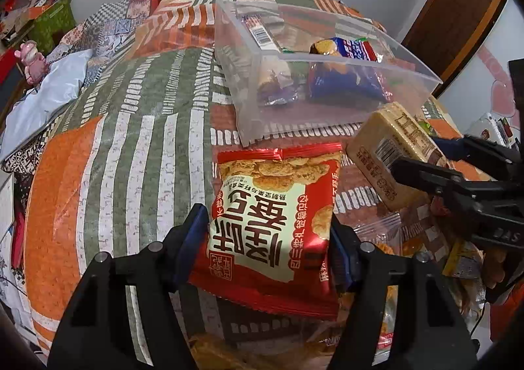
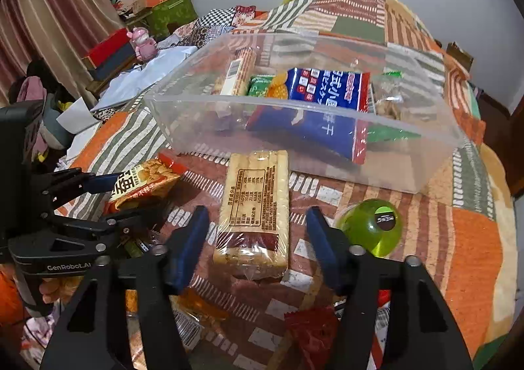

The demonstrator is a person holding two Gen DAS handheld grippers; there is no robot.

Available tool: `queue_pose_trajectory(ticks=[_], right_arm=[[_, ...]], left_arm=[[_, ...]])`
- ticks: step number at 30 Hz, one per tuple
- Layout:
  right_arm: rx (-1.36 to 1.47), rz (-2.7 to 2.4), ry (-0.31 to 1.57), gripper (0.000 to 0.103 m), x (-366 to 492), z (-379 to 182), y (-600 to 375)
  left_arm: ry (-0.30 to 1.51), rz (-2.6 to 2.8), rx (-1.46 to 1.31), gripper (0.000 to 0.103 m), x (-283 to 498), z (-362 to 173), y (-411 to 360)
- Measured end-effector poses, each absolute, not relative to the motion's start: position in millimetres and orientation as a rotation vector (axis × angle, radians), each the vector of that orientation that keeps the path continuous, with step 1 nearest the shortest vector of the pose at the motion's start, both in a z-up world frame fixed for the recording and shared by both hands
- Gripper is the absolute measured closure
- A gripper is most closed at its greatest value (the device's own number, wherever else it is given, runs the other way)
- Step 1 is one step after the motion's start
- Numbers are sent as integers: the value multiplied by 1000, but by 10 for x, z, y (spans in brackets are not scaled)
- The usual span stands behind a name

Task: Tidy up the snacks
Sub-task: 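Grasp the red snack bag with left tool while right tool grasps the wrapped biscuit bar, then carry the red bag and biscuit bar into the clear box and release both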

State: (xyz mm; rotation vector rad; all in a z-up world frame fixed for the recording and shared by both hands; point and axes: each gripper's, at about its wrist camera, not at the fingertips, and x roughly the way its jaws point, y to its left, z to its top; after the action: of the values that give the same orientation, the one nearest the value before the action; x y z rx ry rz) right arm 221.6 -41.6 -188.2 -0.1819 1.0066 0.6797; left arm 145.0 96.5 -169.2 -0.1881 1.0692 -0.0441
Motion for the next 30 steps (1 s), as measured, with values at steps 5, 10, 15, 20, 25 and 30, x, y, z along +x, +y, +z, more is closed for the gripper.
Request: queue_pose_trajectory(ticks=[5, 10, 15, 20, 25, 30], right_arm=[[-176, 680, 998, 68, 2190, -1883, -434], [-199, 670, 969, 69, 2134, -1851, -441], [-178, 671, 940, 69, 2089, -1771, -518], [-165, 673, 891, 69, 2011, -1609, -598], [-159, 661, 826, 69, 1938, -1415, -674], [-139, 647, 766, 69, 1918, -1214, -773]], left_arm=[[1050, -39, -182, 41, 1420, -1673, 967], [1028, -17, -145, 42, 1348, -1646, 946], [1013, -9, -153, 43, 1243, -1576, 963], [988, 1, -164, 43, 1112, -1474, 987], [943, 9, -179, 43, 995, -1287, 1009], [880, 10, -179, 43, 960, -1022, 987]])
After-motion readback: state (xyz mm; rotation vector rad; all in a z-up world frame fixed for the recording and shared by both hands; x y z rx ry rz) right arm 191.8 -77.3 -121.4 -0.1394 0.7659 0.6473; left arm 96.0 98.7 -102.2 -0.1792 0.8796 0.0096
